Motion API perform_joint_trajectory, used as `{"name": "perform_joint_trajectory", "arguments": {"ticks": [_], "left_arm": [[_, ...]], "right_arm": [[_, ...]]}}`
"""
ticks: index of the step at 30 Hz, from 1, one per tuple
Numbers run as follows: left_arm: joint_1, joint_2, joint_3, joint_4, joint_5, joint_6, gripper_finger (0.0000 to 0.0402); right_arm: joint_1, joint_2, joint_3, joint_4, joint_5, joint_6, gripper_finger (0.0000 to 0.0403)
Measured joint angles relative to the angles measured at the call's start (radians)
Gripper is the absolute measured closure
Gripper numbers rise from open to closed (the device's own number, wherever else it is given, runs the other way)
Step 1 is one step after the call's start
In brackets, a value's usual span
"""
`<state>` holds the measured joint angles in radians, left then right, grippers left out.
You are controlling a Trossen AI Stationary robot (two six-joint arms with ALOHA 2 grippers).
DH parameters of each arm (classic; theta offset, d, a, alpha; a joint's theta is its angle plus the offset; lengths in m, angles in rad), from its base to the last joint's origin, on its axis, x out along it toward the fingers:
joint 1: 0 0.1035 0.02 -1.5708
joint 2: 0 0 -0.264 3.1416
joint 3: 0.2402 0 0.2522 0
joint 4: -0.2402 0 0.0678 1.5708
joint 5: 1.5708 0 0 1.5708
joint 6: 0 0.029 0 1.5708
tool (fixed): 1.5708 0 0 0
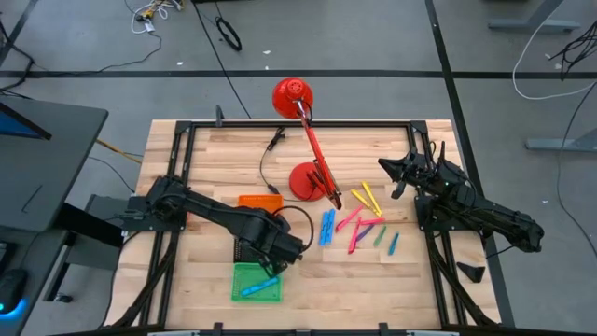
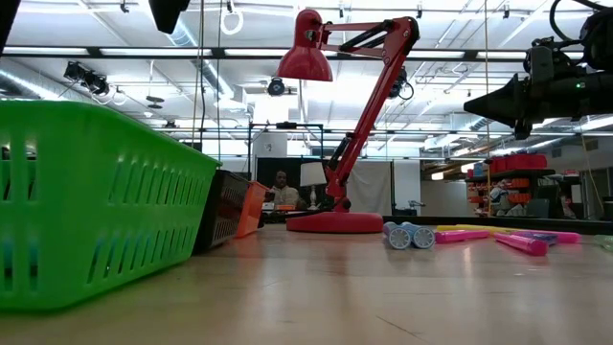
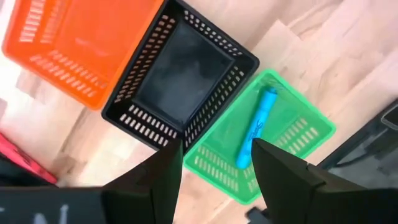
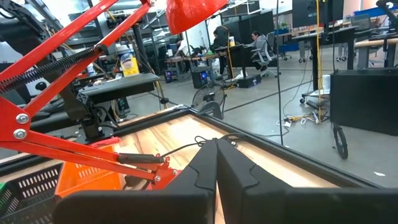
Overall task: Pick & Place Markers
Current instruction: Put the pink highlighter into the green bin
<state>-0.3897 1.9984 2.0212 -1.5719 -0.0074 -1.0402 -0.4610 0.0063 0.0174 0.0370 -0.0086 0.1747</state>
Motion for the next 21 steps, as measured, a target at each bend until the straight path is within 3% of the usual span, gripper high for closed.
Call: {"name": "perform_joint_trajectory", "arguments": {"ticks": [5, 14, 21], "left_arm": [[0.005, 0.0, 0.0, 0.0, -0.001, -0.074, 0.0202], [0.058, -0.018, -0.007, 0.003, -0.056, -0.062, 0.0202], [0.085, -0.16, -0.267, 0.008, -0.062, -0.056, 0.0202]], "right_arm": [[0.0, 0.0, 0.0, 0.0, 0.0, 0.0, 0.0392], [0.0, 0.0, 0.0, 0.0, 0.0, 0.0, 0.0392], [0.0, 0.0, 0.0, 0.0, 0.0, 0.0, 0.0392]]}}
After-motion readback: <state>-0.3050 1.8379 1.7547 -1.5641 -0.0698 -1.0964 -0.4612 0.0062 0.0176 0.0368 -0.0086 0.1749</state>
